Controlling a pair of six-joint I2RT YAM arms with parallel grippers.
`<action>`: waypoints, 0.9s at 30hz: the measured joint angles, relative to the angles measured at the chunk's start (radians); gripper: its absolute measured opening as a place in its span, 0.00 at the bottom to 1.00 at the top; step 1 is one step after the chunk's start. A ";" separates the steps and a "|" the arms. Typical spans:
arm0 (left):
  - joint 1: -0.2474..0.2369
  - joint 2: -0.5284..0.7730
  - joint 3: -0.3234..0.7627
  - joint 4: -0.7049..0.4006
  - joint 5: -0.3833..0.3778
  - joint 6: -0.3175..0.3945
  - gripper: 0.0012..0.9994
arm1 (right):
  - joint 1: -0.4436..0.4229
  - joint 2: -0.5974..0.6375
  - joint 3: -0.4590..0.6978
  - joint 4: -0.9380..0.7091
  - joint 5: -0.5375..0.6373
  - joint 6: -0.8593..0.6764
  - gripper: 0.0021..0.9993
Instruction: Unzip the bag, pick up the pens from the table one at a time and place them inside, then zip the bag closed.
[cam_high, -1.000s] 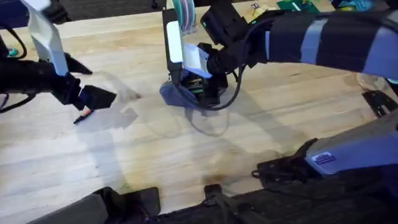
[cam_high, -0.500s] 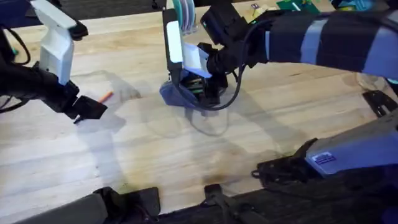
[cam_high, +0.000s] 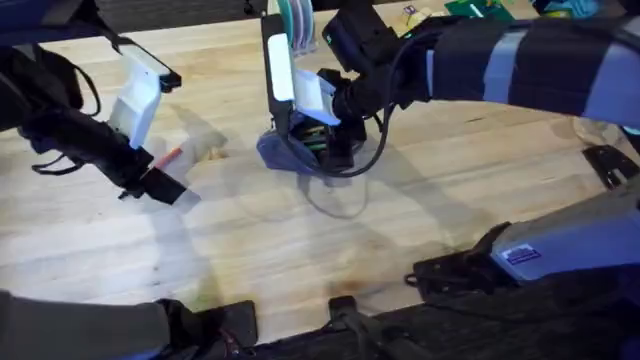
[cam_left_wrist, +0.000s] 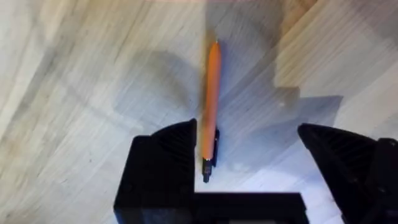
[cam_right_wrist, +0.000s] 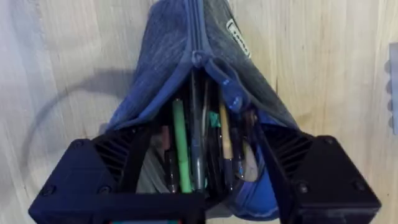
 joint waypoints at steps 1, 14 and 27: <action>0.000 0.012 0.000 0.001 -0.004 0.000 0.99 | 0.000 0.000 0.000 0.000 0.003 0.000 1.00; 0.000 0.049 0.011 -0.007 -0.010 0.003 0.99 | 0.001 0.000 0.000 0.002 0.021 0.000 1.00; 0.000 0.049 0.011 0.002 -0.015 0.003 0.79 | 0.001 0.000 0.000 0.002 0.021 0.000 1.00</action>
